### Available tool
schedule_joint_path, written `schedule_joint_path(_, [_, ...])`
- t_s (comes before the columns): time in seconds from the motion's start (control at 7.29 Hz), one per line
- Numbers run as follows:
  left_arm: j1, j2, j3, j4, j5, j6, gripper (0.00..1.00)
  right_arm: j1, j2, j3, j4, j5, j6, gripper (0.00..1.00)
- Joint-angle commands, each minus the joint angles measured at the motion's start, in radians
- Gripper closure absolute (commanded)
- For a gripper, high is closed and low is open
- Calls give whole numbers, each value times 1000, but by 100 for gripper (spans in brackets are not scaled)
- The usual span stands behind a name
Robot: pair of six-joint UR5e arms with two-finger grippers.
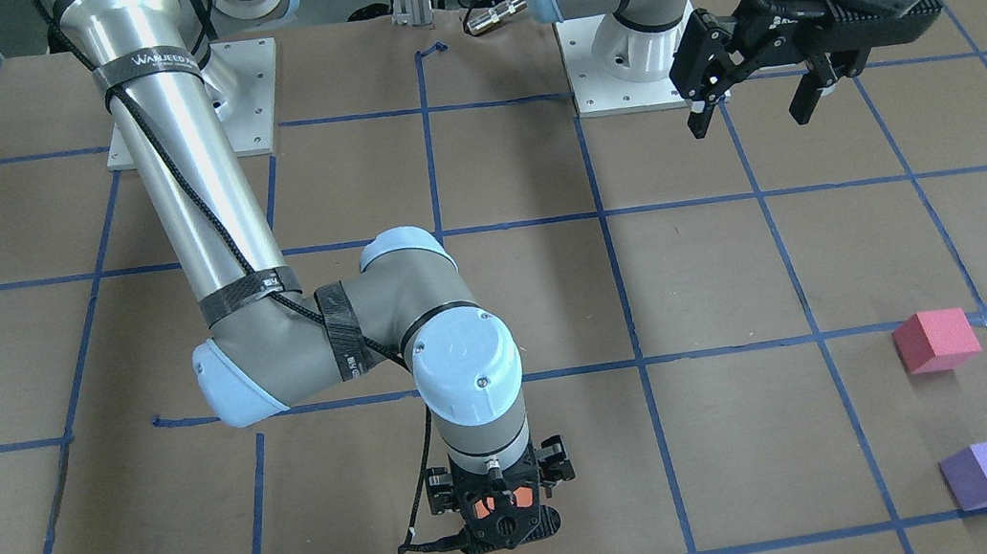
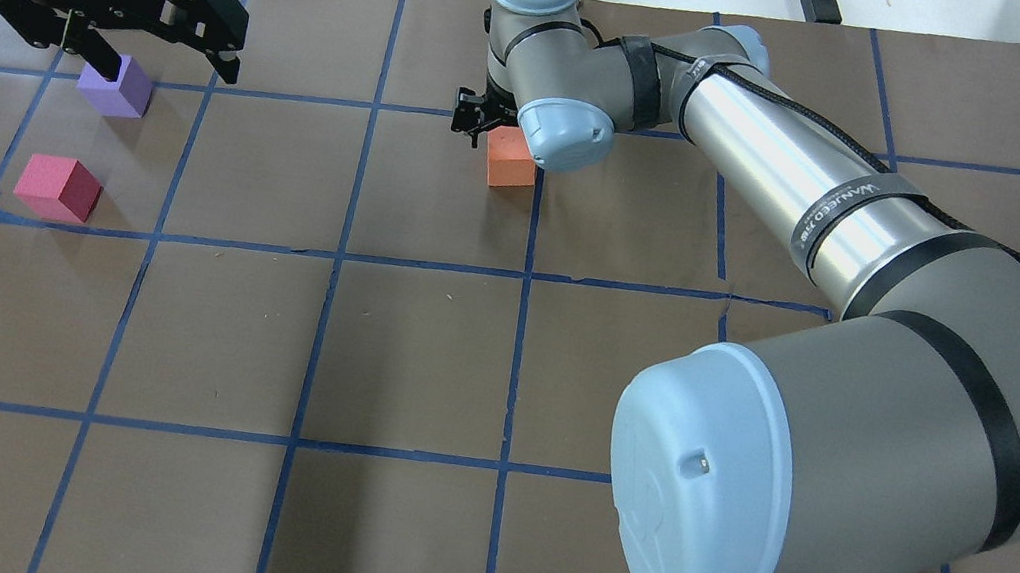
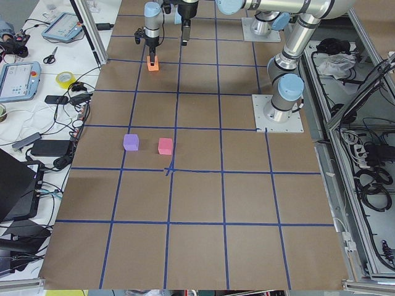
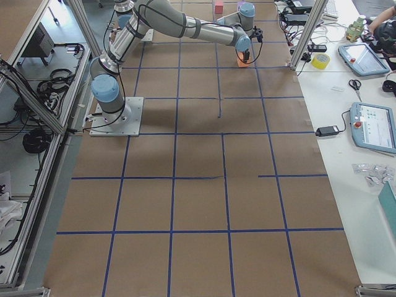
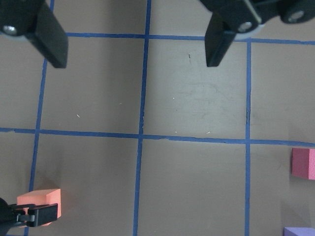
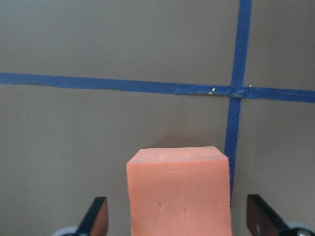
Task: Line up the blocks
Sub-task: 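Set the orange cube down, open the right gripper and lift away, then reach the left gripper to the orange cube and grasp it while the right arm withdraws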
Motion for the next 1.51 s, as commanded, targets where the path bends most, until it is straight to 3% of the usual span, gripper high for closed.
schedule_joint_path(0.0, [0, -4, 0, 0, -3, 14, 0, -34, -110, 6, 146, -18, -13, 0])
schedule_joint_path(0.27, [0, -10, 14, 2, -2, 12, 0, -148, -255, 11, 366, -3, -55, 0])
schedule_joint_path(0.41, [-3, -11, 17, 2, -5, -12, 0, -210, -335, 14, 480, -16, -177, 0])
schedule_joint_path(0.55, [-10, -20, 17, 17, -52, -67, 0, -257, -422, 15, 534, -17, -207, 0])
schedule_joint_path(0.69, [-42, -63, 15, 97, -130, -147, 0, -284, -499, 37, 554, -20, -227, 0])
schedule_joint_path(0.96, [-138, -189, 14, 178, -120, -176, 0, -298, -563, 145, 591, -21, -232, 0])
schedule_joint_path(1.37, [-244, -432, 20, 462, -83, -322, 0, -306, -627, 218, 576, -42, -217, 0])
